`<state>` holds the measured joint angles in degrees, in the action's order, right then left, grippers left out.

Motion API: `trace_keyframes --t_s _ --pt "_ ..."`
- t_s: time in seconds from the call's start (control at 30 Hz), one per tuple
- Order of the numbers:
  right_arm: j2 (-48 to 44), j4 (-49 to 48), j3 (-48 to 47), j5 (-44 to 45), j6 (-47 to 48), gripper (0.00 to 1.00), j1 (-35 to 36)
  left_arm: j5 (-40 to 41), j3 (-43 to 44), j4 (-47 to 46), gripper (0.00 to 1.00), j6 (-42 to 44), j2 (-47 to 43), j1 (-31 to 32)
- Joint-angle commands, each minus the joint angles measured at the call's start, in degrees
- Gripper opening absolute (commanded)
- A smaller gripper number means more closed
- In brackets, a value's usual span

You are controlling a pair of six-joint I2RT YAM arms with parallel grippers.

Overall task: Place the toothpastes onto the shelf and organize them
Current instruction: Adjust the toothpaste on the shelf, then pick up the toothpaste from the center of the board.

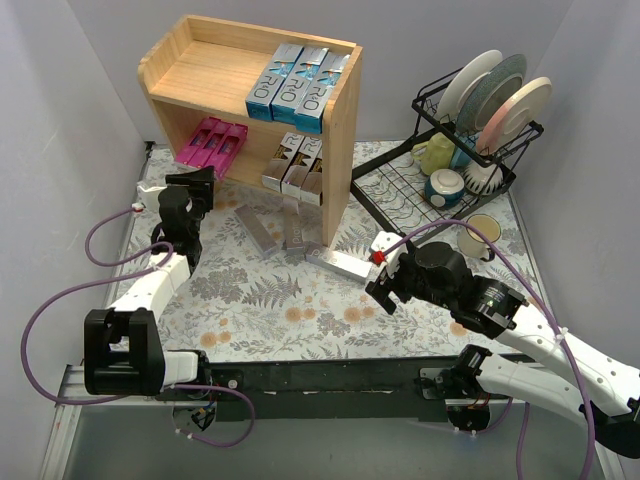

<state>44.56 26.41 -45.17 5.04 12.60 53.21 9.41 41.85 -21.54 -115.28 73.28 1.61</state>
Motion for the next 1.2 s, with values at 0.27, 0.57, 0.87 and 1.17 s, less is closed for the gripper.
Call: trace_keyframes --t_s 0.27,0.57,0.87,1.17 --pt "-0.52 -1.89 -0.53 0.41 -0.21 0.94 -0.3 3.25 0.69 5.1 0.67 -1.0 -4.45 -0.29" --pt "-0.7 -1.19 -1.5 -0.11 -1.17 0.93 -0.3 5.0 0.78 14.67 0.91 11.47 -15.6 -0.38" --pt "0.62 -0.75 -2.38 -0.64 -4.25 0.92 -0.3 10.36 -1.41 27.5 0.98 32.47 -28.88 0.06" --pt "3.43 -5.32 -0.01 -3.37 -6.89 0.9 -0.3 8.35 -11.6 31.12 0.98 34.96 -34.34 3.14"
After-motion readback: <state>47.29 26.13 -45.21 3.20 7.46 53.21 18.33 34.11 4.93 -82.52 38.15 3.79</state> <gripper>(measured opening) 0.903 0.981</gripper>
